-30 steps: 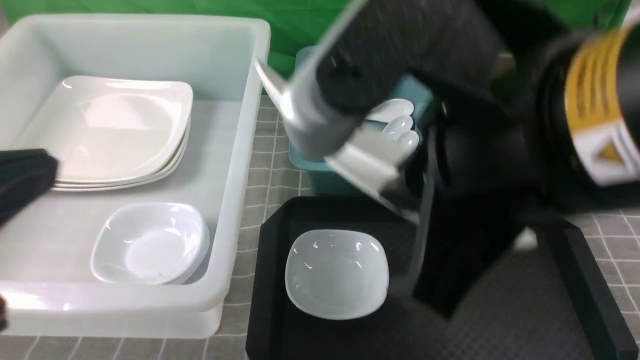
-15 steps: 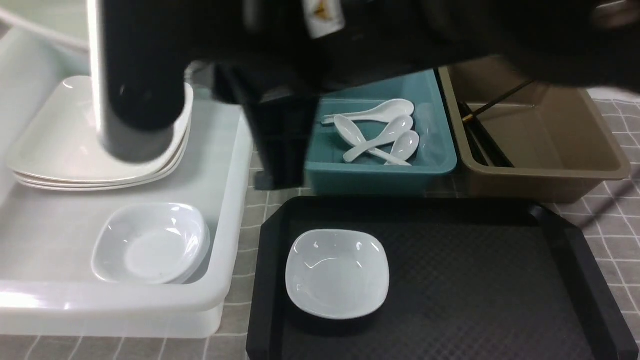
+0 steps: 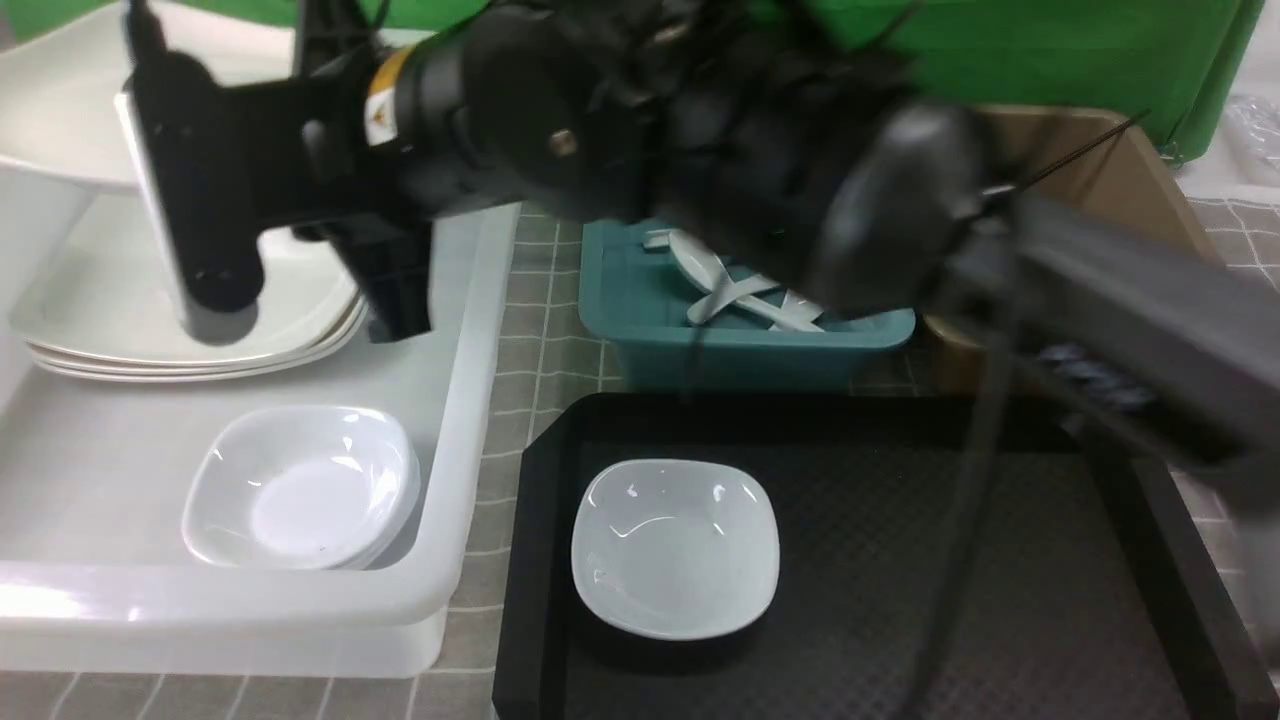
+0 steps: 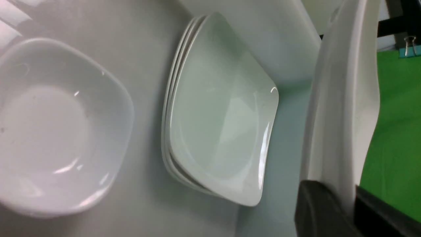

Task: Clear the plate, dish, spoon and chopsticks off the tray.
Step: Use the right arm to put the plate into the large storage box on the left

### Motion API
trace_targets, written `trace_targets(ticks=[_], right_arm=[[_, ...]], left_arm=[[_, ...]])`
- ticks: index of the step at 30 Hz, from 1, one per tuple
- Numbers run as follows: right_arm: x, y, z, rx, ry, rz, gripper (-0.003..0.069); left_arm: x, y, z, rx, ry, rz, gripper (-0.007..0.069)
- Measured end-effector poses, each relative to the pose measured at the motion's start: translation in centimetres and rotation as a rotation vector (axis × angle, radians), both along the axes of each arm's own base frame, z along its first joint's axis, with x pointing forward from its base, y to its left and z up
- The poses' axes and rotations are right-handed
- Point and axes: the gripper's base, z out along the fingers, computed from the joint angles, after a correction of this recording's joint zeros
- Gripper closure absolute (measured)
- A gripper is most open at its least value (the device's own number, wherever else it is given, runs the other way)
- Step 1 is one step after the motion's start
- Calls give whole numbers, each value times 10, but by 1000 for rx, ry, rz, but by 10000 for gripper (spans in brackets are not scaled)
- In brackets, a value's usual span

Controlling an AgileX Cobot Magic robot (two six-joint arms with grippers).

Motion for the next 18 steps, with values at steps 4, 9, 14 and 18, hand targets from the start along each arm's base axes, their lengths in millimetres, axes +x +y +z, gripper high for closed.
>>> trace_targets(ticks=[4,9,14,18], right_arm=[[19,23,-28,37,-4,5,595],[37,38,-59,78,-5,-7,595],[48,47,-92,79,-11,-9,595],[52,51,-114,34,-38,15,595]], left_arm=[[0,-1,0,-10,4,-8,621],[0,-1,0,-11,4,-11,621],[0,-1,0,-8,5,-14,621],[0,-1,0,-7,5,-15,621]])
